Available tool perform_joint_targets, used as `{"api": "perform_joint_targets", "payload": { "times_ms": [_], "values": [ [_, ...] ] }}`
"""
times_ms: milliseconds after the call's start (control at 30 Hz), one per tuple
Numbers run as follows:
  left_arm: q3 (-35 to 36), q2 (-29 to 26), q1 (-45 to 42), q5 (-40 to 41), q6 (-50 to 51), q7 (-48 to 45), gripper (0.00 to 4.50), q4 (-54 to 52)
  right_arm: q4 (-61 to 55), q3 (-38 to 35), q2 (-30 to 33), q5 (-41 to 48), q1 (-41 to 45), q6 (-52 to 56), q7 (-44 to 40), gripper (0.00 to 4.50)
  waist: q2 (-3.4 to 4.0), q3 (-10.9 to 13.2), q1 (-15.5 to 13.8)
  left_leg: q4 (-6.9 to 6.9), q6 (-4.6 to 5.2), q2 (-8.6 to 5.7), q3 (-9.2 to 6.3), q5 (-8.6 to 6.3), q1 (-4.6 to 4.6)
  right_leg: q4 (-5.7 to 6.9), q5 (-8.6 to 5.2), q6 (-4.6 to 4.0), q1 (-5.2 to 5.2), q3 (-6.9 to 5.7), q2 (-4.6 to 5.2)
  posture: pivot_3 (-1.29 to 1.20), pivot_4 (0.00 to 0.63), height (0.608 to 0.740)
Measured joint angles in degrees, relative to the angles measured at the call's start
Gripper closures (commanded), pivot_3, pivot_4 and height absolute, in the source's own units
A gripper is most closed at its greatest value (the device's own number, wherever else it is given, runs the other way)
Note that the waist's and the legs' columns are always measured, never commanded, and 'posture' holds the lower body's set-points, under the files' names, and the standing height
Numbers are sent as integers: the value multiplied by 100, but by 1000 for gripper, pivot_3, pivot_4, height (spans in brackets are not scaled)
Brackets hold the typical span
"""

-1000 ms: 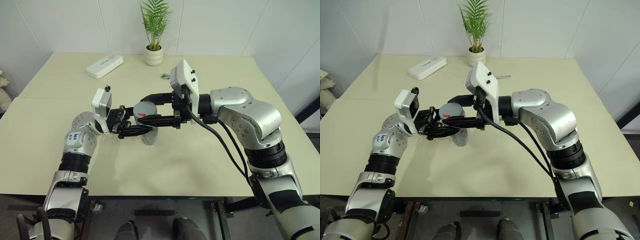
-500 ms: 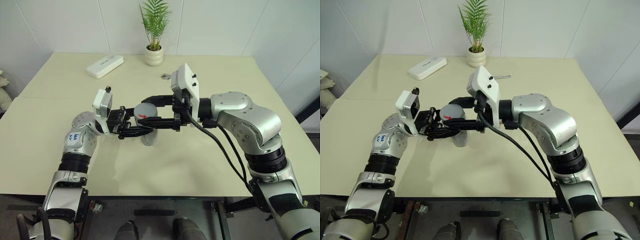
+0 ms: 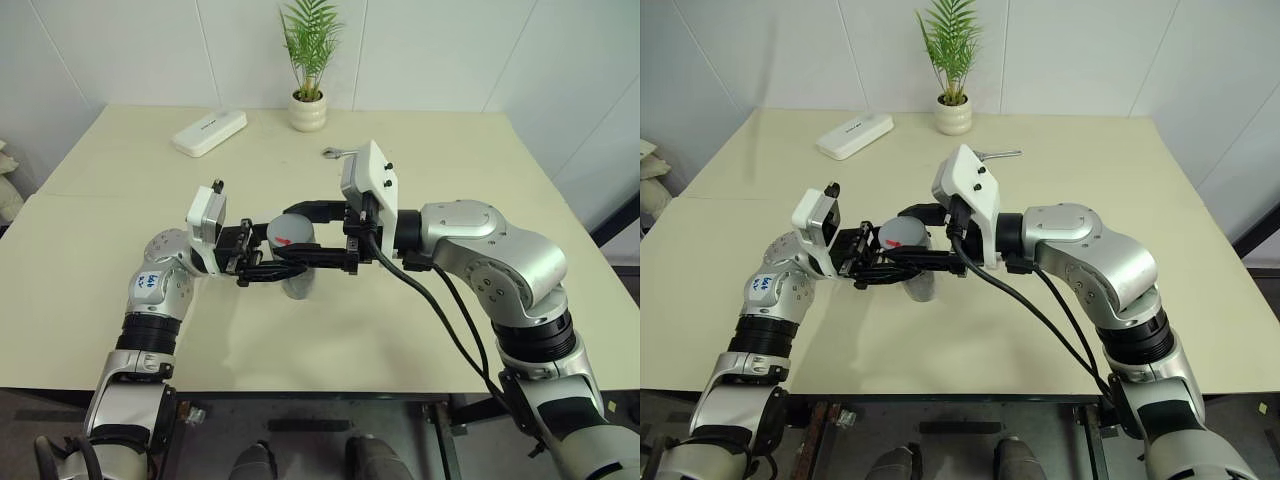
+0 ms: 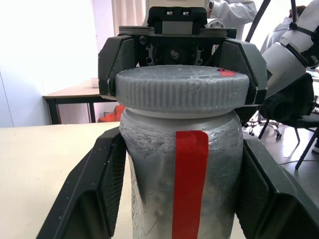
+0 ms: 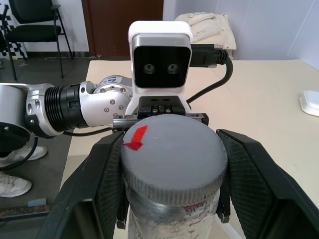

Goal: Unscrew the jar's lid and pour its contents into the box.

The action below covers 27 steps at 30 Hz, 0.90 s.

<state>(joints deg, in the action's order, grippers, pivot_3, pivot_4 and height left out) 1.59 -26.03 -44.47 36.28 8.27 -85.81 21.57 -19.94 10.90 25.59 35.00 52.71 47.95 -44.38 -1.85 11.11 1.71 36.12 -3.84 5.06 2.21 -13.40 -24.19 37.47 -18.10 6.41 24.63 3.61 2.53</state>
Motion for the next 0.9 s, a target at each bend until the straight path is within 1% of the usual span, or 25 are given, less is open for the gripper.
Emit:
{"api": "perform_joint_targets", "payload": {
  "times_ms": [133, 167, 233, 900],
  "values": [
    [21, 7, 6, -50, 67, 36, 2019, -48, -34, -10, 1, 36, -38, 22, 87, 1876, 0, 0, 0, 0, 0, 0, 0, 0, 0, 0, 0, 0, 0, 0, 0, 0, 150, 740],
    [21, 7, 9, -69, 83, 49, 2068, -48, -34, -12, 1, 41, -48, 28, 106, 1876, 0, 0, 0, 0, 0, 0, 0, 0, 0, 0, 0, 0, 0, 0, 0, 0, 150, 740],
    [20, 8, 10, -109, 109, 62, 2318, -48, -34, -15, 2, 52, -50, 28, 132, 1876, 0, 0, 0, 0, 0, 0, 0, 0, 0, 0, 0, 0, 0, 0, 0, 0, 150, 740],
    [81, 9, -11, -300, 119, 149, 2327, -92, -212, -58, -98, 94, -224, 91, 536, 1876, 0, 0, 0, -1, 0, 0, 0, 0, 0, 0, 0, 0, 0, 0, 0, 0, 150, 740]
  ]
}}
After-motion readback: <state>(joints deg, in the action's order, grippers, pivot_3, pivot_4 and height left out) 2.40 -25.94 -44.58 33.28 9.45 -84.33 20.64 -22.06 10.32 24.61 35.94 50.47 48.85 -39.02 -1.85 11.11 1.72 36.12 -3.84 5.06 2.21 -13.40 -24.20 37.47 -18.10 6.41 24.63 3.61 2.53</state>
